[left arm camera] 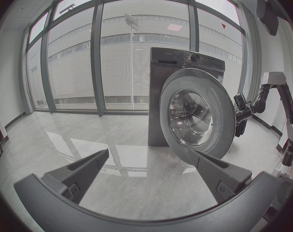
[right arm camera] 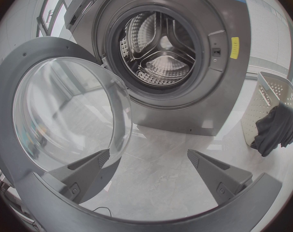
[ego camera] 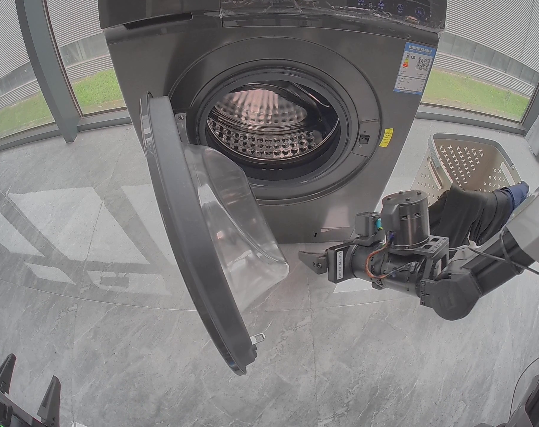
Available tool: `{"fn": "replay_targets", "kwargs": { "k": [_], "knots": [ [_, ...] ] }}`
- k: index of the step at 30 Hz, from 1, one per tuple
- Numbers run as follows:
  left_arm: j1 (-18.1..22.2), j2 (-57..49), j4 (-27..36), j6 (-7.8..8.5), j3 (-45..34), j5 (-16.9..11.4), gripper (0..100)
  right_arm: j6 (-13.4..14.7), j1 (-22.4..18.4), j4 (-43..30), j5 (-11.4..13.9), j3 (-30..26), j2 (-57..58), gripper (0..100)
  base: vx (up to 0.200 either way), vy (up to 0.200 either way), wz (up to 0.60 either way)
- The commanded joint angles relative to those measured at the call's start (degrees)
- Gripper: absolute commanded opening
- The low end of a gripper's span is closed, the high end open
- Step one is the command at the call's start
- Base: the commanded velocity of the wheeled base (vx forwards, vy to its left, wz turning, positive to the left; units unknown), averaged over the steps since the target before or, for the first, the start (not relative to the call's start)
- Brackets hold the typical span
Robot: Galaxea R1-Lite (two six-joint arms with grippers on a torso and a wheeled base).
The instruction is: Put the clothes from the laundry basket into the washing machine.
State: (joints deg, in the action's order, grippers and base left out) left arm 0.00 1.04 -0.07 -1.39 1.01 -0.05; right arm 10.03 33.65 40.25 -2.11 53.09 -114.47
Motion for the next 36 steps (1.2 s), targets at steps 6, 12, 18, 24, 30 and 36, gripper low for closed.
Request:
{"fn": "replay_targets", "kwargs": {
  "k": [6, 12, 18, 24, 30, 36],
  "knots": [
    [0.0, -1.04, -0.01, -0.02, -1.01, 0.05, 100, 0.25, 5.64, 0.35, 0.09, 2.81, -3.83, 100, 0.0, 0.0, 0.0],
    [0.0, -1.04, -0.01, -0.02, -1.01, 0.05, 100, 0.6, 6.34, 0.53, 0.09, 2.98, -3.3, 100, 0.0, 0.0, 0.0],
    [0.0, -1.04, -0.01, -0.1, -1.01, 0.05, 100, 0.6, 5.82, 0.26, 0.53, 6.06, -3.48, 100, -0.033, 0.0, 0.0],
    [0.0, -1.04, -0.01, -0.02, -1.01, 0.14, 100, 0.6, 6.7, -0.44, 0.61, 8.17, -5.41, 100, -0.2, 0.0, 0.0],
    [0.0, -1.04, -0.01, 0.16, -1.01, 0.31, 100, 3.24, 10.65, -0.35, 0.09, 11.33, -8.93, 100, -0.067, 0.0, 0.0],
    [0.0, -1.04, -0.01, 0.25, -1.01, 0.31, 100, 4.38, 13.99, 0.18, -0.97, 15.73, -14.29, 100, 0.0, 0.0, 0.0]
  ]
}}
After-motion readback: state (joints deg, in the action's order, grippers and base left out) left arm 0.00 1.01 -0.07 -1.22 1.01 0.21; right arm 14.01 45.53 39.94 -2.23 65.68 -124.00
